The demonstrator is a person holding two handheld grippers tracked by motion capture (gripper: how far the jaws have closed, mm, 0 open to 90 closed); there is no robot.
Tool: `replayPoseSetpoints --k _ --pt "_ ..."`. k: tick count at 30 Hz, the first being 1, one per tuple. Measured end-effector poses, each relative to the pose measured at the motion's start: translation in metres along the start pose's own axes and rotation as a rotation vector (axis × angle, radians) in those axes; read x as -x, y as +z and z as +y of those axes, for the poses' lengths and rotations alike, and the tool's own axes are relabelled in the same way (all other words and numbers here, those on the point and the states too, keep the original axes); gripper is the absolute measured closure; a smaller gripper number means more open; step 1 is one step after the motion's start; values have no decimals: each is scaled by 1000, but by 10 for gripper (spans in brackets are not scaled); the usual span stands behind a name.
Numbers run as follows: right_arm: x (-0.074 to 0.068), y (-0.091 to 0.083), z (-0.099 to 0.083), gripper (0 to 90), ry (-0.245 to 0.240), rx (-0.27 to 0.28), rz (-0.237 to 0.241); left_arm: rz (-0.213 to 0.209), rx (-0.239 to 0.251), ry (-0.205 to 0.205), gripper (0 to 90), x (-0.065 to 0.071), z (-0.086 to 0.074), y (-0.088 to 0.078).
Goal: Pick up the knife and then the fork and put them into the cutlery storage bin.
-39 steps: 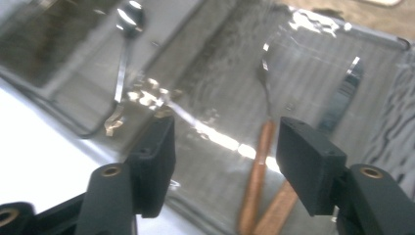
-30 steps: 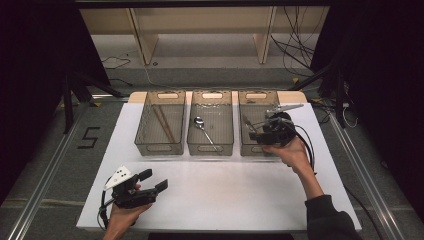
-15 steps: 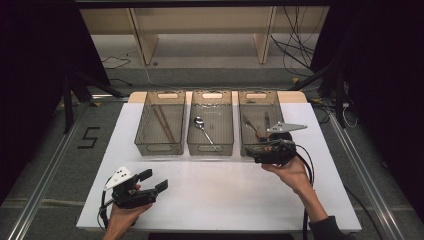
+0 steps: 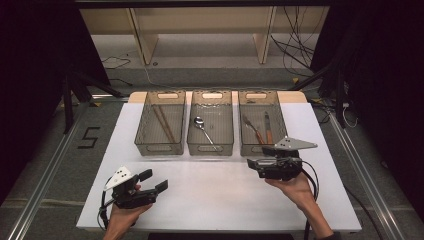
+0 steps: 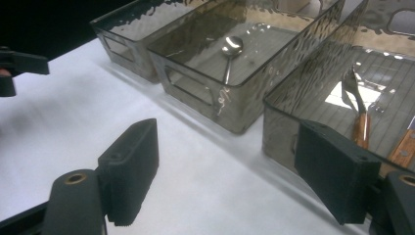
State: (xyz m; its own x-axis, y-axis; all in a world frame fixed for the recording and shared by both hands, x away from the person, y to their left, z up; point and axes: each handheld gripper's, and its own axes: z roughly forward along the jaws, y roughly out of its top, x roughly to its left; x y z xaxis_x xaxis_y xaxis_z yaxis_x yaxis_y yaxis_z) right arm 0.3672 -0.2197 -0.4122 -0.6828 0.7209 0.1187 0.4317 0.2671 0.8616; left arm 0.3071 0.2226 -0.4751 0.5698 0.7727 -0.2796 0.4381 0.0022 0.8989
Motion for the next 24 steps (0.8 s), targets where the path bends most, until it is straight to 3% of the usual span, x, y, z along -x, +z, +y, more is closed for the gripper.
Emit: replayPoseSetpoints --k 18,24 --pt "-21 -20 -48 231 -7 110 22 -8 -8 10 195 1 0 1" --pt "-27 -25 -64 223 1 119 18 -13 -16 17 194 2 0 2"
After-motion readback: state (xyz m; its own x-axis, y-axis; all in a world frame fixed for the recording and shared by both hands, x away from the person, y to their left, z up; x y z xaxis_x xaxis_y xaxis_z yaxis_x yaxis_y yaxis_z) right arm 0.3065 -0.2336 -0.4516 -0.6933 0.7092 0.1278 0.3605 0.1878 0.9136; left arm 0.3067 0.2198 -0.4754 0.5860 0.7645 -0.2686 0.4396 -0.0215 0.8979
